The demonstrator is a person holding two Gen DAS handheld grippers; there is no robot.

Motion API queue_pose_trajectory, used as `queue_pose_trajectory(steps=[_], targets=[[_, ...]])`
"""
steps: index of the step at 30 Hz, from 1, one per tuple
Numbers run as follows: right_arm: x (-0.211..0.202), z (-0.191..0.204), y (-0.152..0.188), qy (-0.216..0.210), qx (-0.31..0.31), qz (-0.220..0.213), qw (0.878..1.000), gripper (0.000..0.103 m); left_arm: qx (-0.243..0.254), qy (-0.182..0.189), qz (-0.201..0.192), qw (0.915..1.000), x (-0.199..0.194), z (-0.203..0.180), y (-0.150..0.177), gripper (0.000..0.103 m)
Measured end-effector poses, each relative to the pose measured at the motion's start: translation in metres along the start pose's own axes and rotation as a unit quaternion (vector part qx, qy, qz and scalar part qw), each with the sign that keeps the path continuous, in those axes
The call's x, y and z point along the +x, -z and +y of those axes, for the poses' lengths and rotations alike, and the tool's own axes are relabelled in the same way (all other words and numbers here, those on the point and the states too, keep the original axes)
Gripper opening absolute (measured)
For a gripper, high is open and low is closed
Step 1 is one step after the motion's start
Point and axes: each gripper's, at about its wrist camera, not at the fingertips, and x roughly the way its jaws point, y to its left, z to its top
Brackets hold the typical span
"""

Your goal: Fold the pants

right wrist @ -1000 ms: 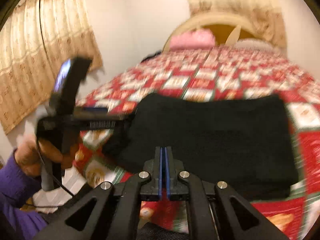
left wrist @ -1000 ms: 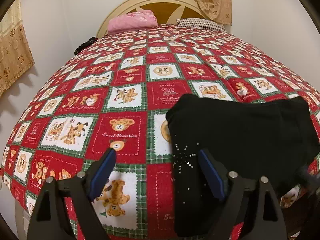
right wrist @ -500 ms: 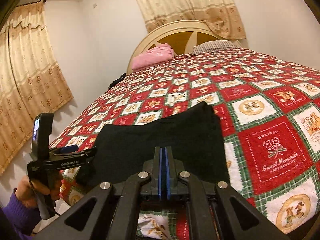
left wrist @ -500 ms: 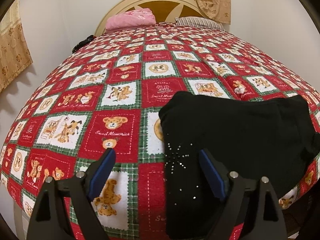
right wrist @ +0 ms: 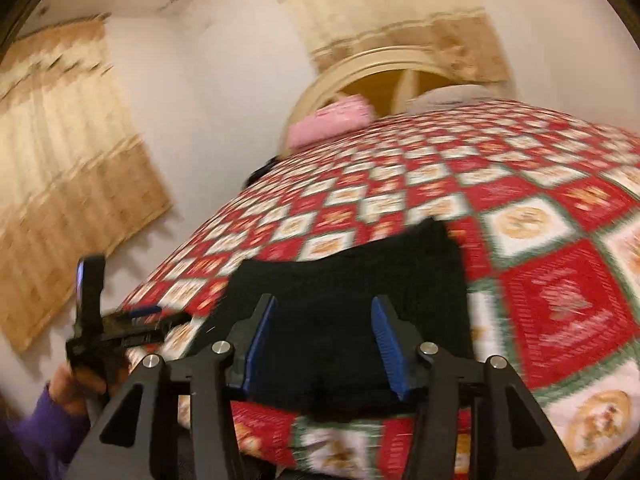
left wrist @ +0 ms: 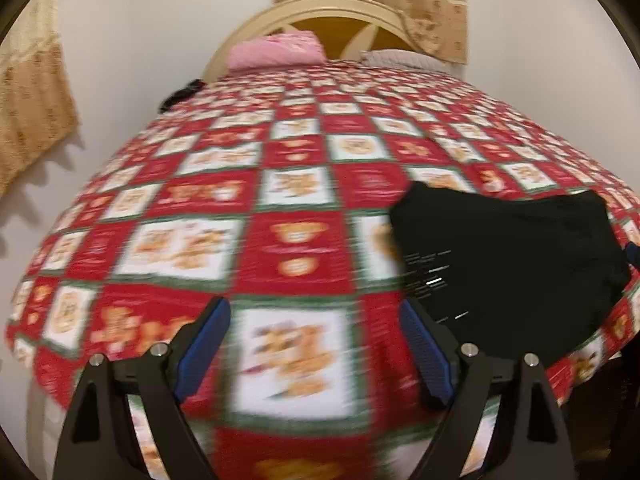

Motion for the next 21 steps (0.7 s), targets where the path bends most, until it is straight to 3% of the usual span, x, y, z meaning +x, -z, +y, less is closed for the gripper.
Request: queue_pose_trajectory(steps=[3,5,6,10,15,21], targets=[[0.022,0.034,0.012,-0.044,-0.052,0.032,0.997,0.041,-0.003,-0.026,0.007,0.9996,-0.005,0.02,0.014,0.089],[0.045,0.063,0.025,-0.064,-0.103,0.06,0.991,0.02,-0.005,-0.032,0.018,0.9993,-0.005,0.026,0.024,0.089],[0.054,0.074,0.031,-0.066,-0.125,0.07,0.987,0.017,-0.007,-0.032,0.025,0.9991,-0.006,0.029,0.03,0.089],[0.08,0.111,0.052,-0.052,-0.219,0.088,0.97,0.017,-0.021,-0.025,0.035,0.9989,-0.009,0.036,0.044,0.089],[0.099,0.13,0.064,-0.04,-0.302,0.101,0.947,0.017,-0.041,-0.009,0.042,0.9982,-0.007,0.043,0.051,0.089],[0.11,0.146,0.072,0.008,-0.384,0.079,0.92,0.017,-0.036,0.004,0.037,0.9986,-0.006,0.041,0.05,0.089]])
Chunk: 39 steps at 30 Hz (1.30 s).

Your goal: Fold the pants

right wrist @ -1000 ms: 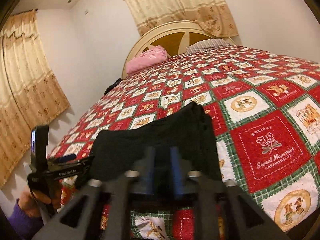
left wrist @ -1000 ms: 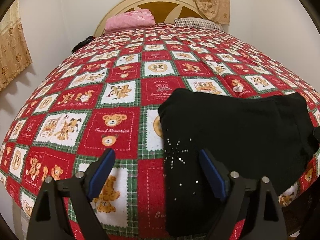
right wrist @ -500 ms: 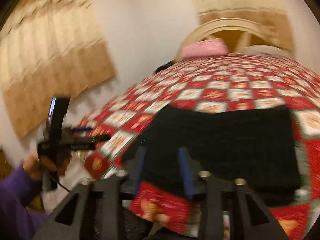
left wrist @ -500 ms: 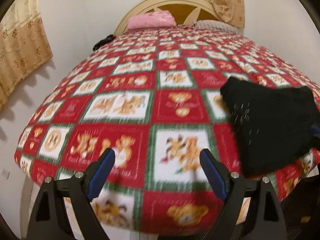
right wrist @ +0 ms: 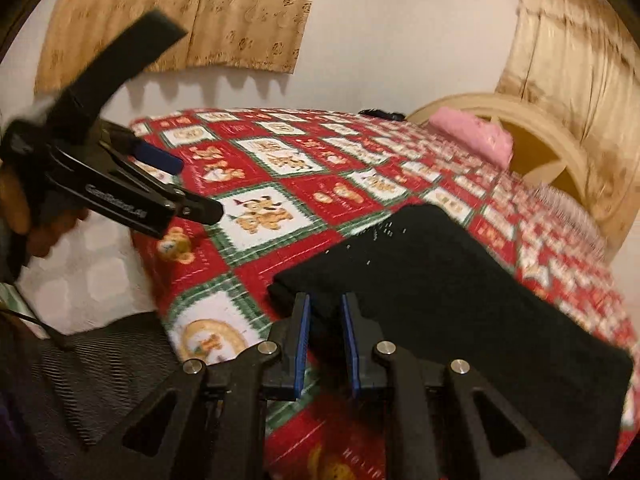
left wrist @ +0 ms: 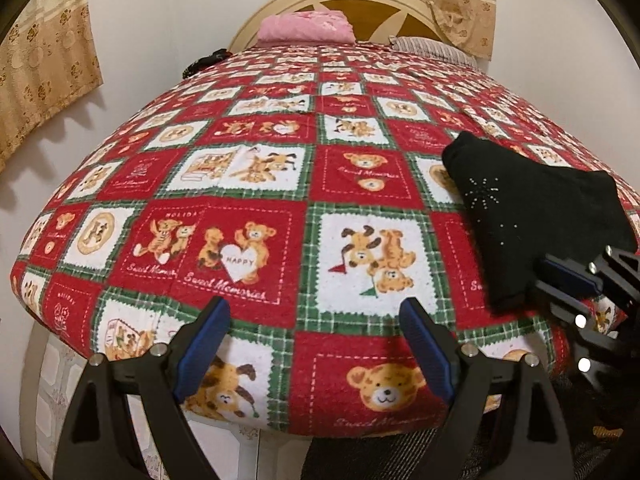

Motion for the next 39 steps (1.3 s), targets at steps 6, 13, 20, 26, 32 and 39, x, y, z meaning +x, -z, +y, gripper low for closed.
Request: queue_pose_trajectory(steps=[6,13,20,26,32,39], targets=[[-0.004,0.016,0.002,0.022,-0.081,0.003,0.996,0.017,0.002,0.0,0.002,1.0,-0.001,0.003,0.001,0.089],[-0.008,-0.001,0.011,0.053,-0.052,0.01,0.997,0.017,-0.003,0.015,0.009,0.9998,0.004,-0.002,0.002,0.089],[0.013,0.011,-0.007,0.049,-0.043,-0.017,0.998,0.017,0.01,0.016,0.007,0.9998,0.001,-0.01,0.0,0.089],[0.007,0.012,-0.001,0.011,-0.03,-0.013,0.999,0.003,0.001,0.012,0.008,0.9999,-0.002,-0.004,-0.001,0.089],[-0.01,0.012,0.016,-0.037,-0.021,0.001,0.999,0.003,0.004,0.019,0.007,0.9998,0.001,-0.011,-0.006,0.089],[-0.015,0.001,0.014,-0.059,0.029,-0.018,0.998,0.004,0.023,0.026,-0.011,0.9994,-0.001,-0.028,-0.024,0.089]])
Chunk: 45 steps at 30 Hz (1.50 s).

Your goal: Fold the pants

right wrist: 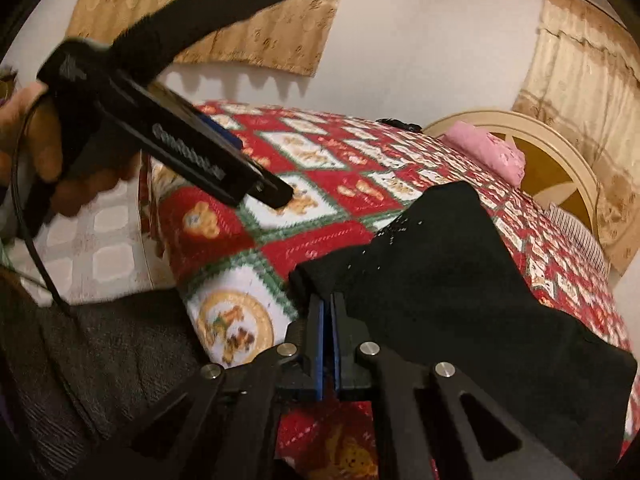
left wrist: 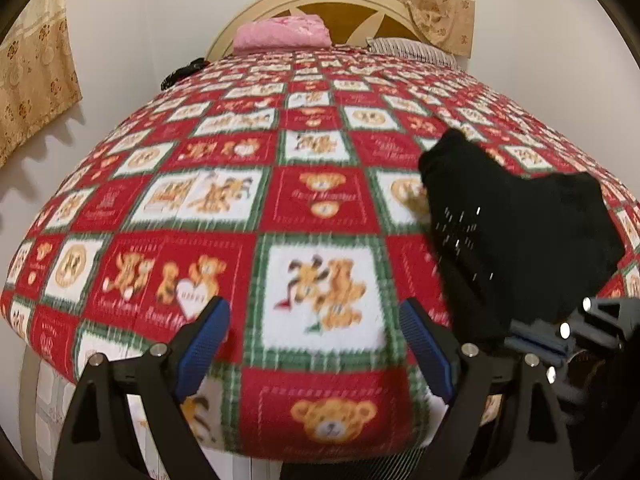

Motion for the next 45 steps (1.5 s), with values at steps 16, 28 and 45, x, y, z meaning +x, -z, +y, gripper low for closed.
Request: queue_pose_trajectory(steps=[16,28,45], targets=[[0.091,-0.132,-0.067,-0.102,0.239,0.076,0.963,0.004,-0.036,0.05,0.017,0.998,0.04,-0.045,-0.01,0.089],[0.091,-0.17,-0.072,-0.069,0.337,-0.002,0.939,0.004,-0.048,0.04,0.054,0.9966,0.011,-0.041,0.002,0.091],[-0.093,-0.196,0.075,0.201,0.329,0.009,0.923,0.004,0.041,0.048,0.008,0.998,0.06,-0.106,-0.043,0.097]])
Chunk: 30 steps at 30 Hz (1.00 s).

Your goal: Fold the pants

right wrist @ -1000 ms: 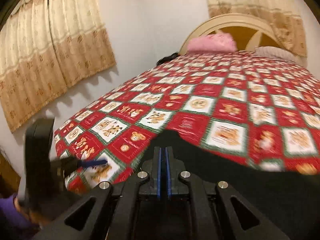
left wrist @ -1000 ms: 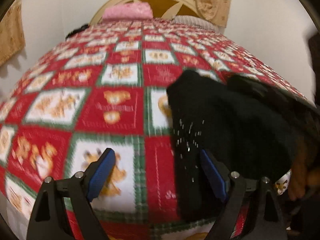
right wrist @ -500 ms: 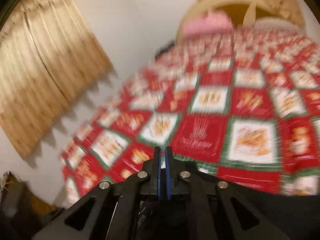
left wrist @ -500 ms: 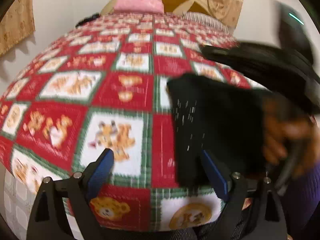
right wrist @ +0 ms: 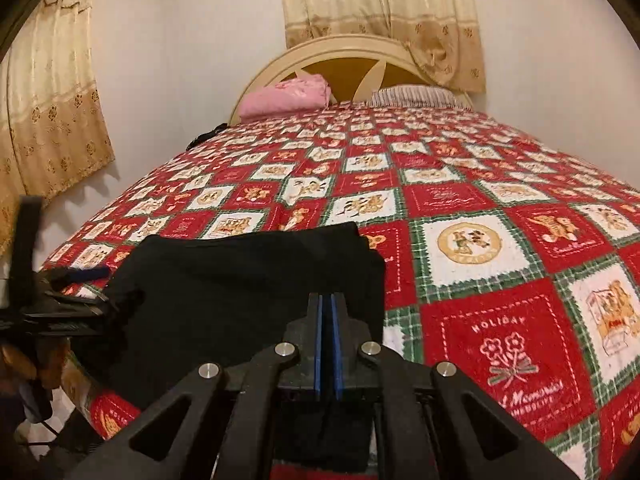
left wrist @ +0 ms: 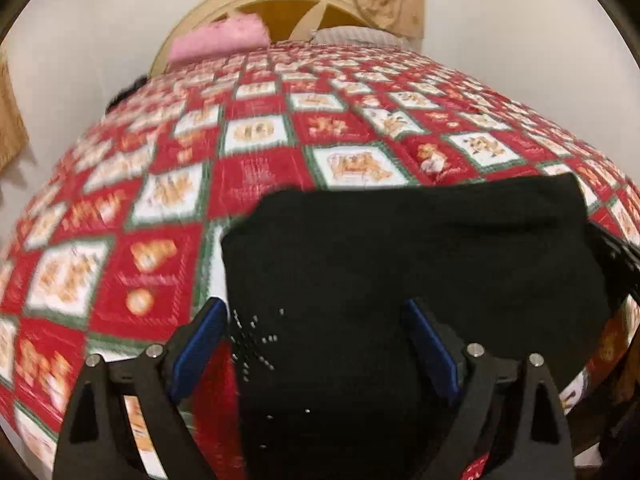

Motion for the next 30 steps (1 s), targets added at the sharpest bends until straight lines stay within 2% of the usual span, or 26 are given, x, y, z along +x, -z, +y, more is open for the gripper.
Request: queue_pose_trajectory(steps=[1,4,6,7,8,10,15,19,24,28,30], targets=[[0.0,0.002,-0.002,-0.001,0.009,-0.002,1.0,0.004,-0.017,-0.001,-0.001,0.9999,-0.004,0.004,0.002,0.102],[-0.021,-0.001,-0.005,-0.029,0.056,-0.042,0.997,0.005,-0.031,0.01,0.014,0.9994,-0.006,0.012,0.003,0.103],[-0.031,-0.002,-0.005,-0.033,0.08,-0.057,0.995,0.016,-0.025,0.004,0.011,0.9996,-0.009,0.011,0.003,0.103],[-0.033,-0.002,-0.003,-0.037,0.09,-0.056,0.994,0.046,-0.021,0.0,0.01,0.9997,-0.01,0.01,0.003,0.103],[-0.035,-0.003,0.001,-0.038,0.097,-0.056,0.993,0.07,-0.018,-0.004,0.01,0.9998,-0.01,0.008,0.002,0.103],[-0.036,-0.004,0.007,-0.029,0.1,-0.059,0.993,0.071,-0.011,-0.012,0.006,0.9999,-0.015,0.004,0.001,0.103],[-0.026,-0.01,0.014,-0.023,0.116,-0.031,0.993,0.071,0.001,-0.014,-0.004,0.9999,-0.018,0.004,0.001,0.103],[-0.012,-0.009,0.025,-0.009,0.112,-0.002,0.994,0.071,-0.019,-0.004,0.01,0.9998,-0.01,0.011,0.003,0.103],[-0.006,-0.003,0.031,0.007,0.099,-0.002,0.995,0.071,-0.042,0.014,0.017,0.9989,-0.005,0.014,0.006,0.103],[-0.003,0.002,0.031,-0.021,0.107,0.016,0.994,0.066,-0.052,0.022,0.022,0.9982,-0.002,0.013,0.008,0.103],[-0.003,0.005,0.032,-0.013,0.1,0.012,0.995,0.064,-0.054,0.023,0.021,0.9981,-0.002,0.013,0.008,0.103]])
